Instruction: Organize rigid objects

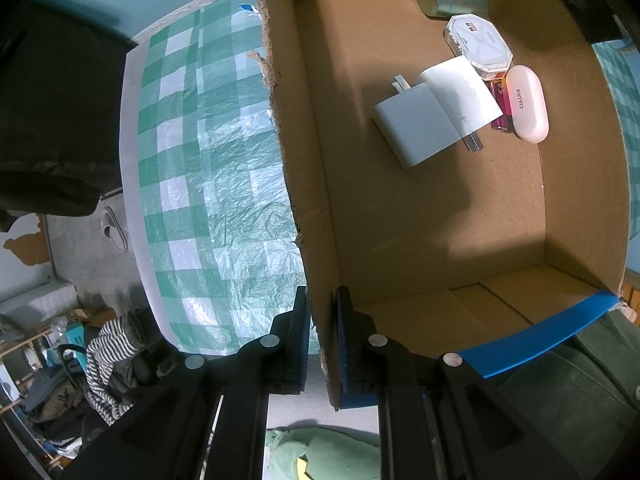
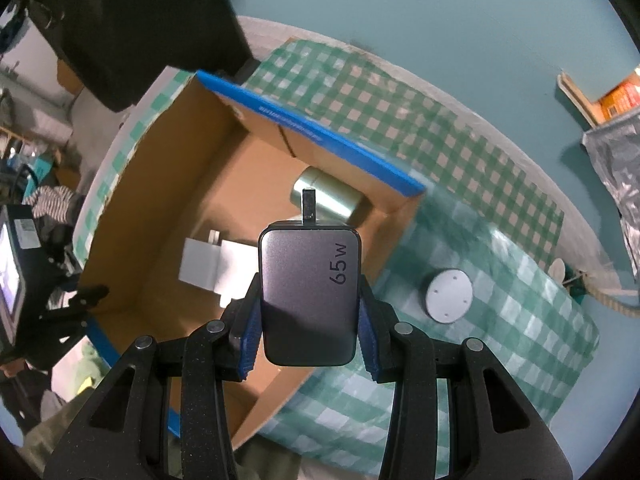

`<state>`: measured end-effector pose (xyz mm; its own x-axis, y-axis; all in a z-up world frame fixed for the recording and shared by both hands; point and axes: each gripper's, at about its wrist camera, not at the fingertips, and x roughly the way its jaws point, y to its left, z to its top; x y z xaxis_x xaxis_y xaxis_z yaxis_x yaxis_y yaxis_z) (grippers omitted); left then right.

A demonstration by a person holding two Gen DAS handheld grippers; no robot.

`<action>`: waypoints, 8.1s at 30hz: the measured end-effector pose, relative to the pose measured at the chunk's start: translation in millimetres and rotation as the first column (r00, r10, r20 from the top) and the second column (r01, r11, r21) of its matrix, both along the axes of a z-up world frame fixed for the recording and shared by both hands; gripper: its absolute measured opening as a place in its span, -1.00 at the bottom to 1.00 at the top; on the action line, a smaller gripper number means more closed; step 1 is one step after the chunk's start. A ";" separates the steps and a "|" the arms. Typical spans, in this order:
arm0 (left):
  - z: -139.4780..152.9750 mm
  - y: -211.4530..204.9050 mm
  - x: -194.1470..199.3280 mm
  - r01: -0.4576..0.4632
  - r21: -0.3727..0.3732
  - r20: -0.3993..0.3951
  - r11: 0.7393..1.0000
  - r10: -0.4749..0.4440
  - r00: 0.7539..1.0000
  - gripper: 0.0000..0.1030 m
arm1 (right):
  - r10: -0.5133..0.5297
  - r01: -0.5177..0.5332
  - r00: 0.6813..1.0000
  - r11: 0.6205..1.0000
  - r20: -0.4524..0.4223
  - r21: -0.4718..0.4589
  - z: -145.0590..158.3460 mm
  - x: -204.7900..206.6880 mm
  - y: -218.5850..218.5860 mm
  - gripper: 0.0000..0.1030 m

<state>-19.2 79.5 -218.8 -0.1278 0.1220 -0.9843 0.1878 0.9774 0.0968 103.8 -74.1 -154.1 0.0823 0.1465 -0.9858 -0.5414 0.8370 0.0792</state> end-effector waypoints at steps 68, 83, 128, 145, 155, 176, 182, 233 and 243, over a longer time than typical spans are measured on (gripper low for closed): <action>1.3 -6.0 -5.6 0.013 0.026 0.004 1.000 -0.013 1.000 -0.74 | -0.201 0.202 0.979 0.976 0.019 -0.083 -18.6 37.0 -109.5 0.40; 1.6 -4.8 -4.7 -0.006 0.026 -0.002 1.000 0.006 1.000 -0.74 | -0.265 0.257 0.962 0.960 -0.060 -0.112 -91.5 62.2 -127.8 0.41; -0.3 -2.4 -6.9 -0.008 0.021 -0.004 1.000 0.009 1.000 -0.74 | -0.215 0.210 0.976 0.973 -0.042 -0.096 -59.8 42.4 -106.5 0.19; 0.0 -4.0 -5.9 0.000 0.024 -0.003 1.000 0.000 1.000 -0.74 | -0.060 0.061 0.998 0.998 0.034 -0.002 5.4 17.7 -53.9 0.19; 1.1 -4.5 -5.6 -0.003 0.023 0.000 1.000 0.003 1.000 -0.74 | 0.056 -0.056 0.998 0.998 0.028 -0.015 -0.6 7.8 -8.2 0.19; 1.5 -5.6 -6.6 0.004 0.025 0.004 1.000 -0.004 1.000 -0.74 | 0.102 -0.105 0.993 0.993 -0.054 -0.057 -45.9 6.2 15.5 0.20; 0.5 -3.9 -7.7 0.000 0.021 0.005 1.000 0.000 1.000 -0.74 | 0.089 -0.091 0.995 0.995 -0.048 -0.051 -46.1 7.2 16.3 0.34; 194.4 -33.7 24.7 -0.005 -0.119 0.598 0.993 0.076 0.798 0.59 | -0.386 0.335 0.847 0.922 0.367 0.197 159.5 -57.0 -93.3 0.40; 223.5 -53.1 17.2 0.054 -0.096 0.695 0.994 0.028 0.718 0.73 | -0.449 0.372 0.767 0.893 0.459 0.252 192.0 -77.1 -113.1 0.41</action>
<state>-2.0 26.3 4.7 0.5975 0.0128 -0.8018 0.1204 0.9871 0.1055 26.7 -187.2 37.9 0.6333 0.1163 -0.7651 -0.1455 0.9889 0.0299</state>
